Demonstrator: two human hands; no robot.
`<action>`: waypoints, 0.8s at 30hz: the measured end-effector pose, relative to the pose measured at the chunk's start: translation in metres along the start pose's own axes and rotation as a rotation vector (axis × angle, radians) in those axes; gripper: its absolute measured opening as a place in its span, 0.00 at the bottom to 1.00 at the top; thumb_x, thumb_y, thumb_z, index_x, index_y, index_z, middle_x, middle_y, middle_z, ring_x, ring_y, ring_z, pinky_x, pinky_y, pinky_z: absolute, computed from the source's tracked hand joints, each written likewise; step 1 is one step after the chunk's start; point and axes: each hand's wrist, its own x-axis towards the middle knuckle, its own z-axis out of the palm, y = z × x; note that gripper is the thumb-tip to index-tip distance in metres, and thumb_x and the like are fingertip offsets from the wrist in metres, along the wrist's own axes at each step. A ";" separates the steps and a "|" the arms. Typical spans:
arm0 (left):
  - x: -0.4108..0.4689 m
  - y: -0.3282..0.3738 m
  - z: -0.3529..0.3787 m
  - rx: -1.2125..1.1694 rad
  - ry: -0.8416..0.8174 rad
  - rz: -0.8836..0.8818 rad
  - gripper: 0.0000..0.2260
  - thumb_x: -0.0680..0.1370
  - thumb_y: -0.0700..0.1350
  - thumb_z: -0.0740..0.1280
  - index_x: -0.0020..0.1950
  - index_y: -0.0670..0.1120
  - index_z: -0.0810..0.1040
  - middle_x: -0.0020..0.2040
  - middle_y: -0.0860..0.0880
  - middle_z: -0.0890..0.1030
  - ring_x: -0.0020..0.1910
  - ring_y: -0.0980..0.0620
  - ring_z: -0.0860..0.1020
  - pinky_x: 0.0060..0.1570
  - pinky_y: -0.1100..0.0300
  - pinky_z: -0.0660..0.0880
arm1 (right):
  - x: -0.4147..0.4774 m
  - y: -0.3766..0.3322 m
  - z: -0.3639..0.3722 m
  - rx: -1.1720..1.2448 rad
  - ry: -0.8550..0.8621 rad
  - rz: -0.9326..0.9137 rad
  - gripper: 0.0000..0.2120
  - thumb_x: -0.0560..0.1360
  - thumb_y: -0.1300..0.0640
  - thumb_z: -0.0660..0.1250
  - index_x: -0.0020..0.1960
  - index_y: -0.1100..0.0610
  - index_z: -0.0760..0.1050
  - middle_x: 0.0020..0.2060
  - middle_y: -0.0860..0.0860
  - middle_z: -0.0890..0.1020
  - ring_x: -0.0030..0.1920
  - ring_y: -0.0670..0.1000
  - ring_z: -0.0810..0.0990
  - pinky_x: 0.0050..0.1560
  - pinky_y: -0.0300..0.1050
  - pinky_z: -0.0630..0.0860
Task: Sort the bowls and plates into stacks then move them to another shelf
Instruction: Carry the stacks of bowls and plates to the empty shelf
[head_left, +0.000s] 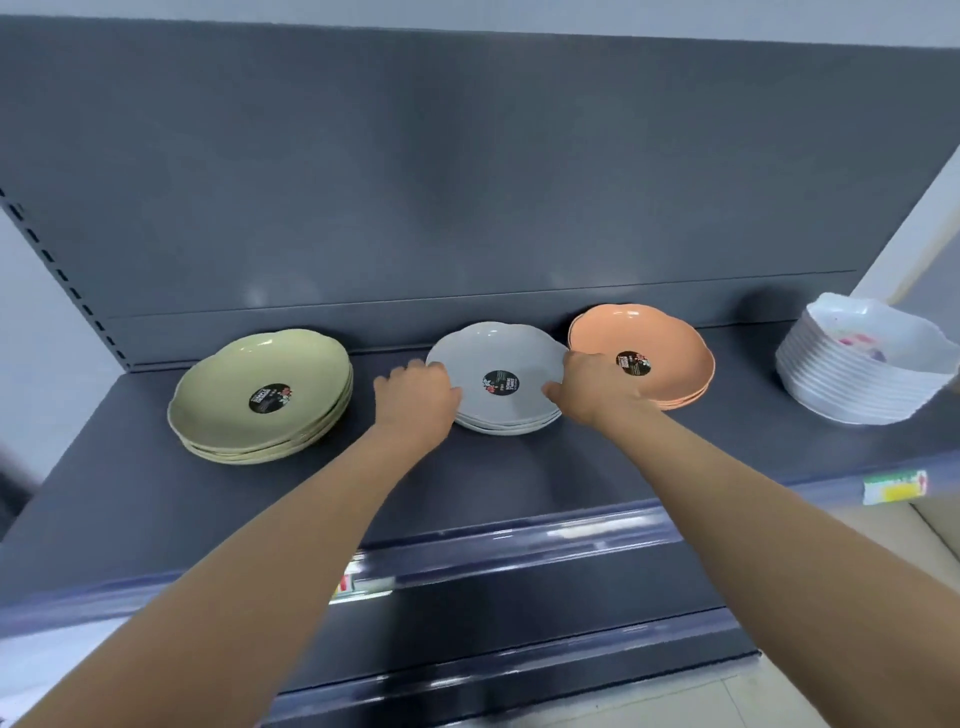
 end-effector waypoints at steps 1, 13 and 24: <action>0.000 0.003 0.004 -0.038 -0.029 -0.065 0.18 0.80 0.52 0.58 0.61 0.40 0.73 0.60 0.40 0.76 0.58 0.39 0.75 0.56 0.49 0.69 | 0.006 0.003 0.005 0.012 -0.022 -0.020 0.20 0.79 0.50 0.60 0.65 0.63 0.68 0.61 0.61 0.77 0.60 0.61 0.76 0.51 0.48 0.71; -0.008 0.015 0.014 -0.315 -0.080 -0.454 0.18 0.76 0.41 0.61 0.66 0.37 0.68 0.63 0.38 0.75 0.62 0.36 0.74 0.63 0.46 0.70 | 0.026 0.003 0.038 0.121 -0.055 -0.140 0.15 0.73 0.60 0.64 0.58 0.64 0.73 0.57 0.62 0.78 0.56 0.62 0.79 0.43 0.44 0.69; 0.002 0.044 0.019 -0.028 -0.033 0.090 0.17 0.79 0.52 0.61 0.66 0.47 0.74 0.63 0.45 0.74 0.62 0.42 0.71 0.62 0.50 0.64 | 0.036 0.060 0.013 -0.217 0.036 -0.027 0.18 0.76 0.58 0.61 0.65 0.59 0.71 0.63 0.59 0.74 0.65 0.60 0.68 0.65 0.52 0.64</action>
